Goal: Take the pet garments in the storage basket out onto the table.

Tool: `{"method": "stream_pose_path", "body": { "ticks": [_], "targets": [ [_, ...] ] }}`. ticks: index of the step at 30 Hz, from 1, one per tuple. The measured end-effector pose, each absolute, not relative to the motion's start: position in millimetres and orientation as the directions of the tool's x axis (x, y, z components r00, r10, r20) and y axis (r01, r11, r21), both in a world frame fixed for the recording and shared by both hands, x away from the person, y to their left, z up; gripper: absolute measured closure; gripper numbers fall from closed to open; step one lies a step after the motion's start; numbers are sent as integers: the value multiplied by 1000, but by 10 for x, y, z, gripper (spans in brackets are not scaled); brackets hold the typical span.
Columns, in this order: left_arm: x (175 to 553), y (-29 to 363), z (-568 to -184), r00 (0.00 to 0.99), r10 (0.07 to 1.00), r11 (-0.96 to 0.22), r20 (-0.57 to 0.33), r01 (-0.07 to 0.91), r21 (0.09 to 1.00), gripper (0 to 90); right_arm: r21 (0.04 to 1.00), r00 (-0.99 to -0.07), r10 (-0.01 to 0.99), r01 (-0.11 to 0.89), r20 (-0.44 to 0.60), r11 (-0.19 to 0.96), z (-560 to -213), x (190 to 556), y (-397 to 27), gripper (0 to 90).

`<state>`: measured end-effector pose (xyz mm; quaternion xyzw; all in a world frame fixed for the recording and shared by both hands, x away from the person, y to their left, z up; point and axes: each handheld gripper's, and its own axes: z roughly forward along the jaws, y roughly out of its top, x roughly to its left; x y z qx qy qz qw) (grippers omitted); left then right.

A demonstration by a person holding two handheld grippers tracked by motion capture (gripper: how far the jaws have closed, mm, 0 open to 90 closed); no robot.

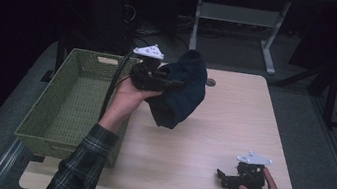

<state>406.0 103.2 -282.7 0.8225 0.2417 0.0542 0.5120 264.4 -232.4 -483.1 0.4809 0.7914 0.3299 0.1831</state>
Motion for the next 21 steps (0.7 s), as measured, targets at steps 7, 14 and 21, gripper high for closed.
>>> {"method": "stream_pose_path", "body": {
  "ticks": [7, 14, 21],
  "targets": [
    [4130, 726, -3010, 891, 423, -393, -165, 344, 853, 700, 698, -471, 882, 640, 27, 320, -4831, 2645, -2324, 0],
    [4205, 418, -3283, 895, 405, -431, -184, 365, 825, 700, 699, -471, 881, 640, 27, 321, -4832, 2645, -2324, 0],
    [4299, 143, -3632, 889, 410, -476, -203, 398, 784, 700, 696, -469, 883, 643, 30, 318, -4830, 2643, -2322, 0]
  ]
}}
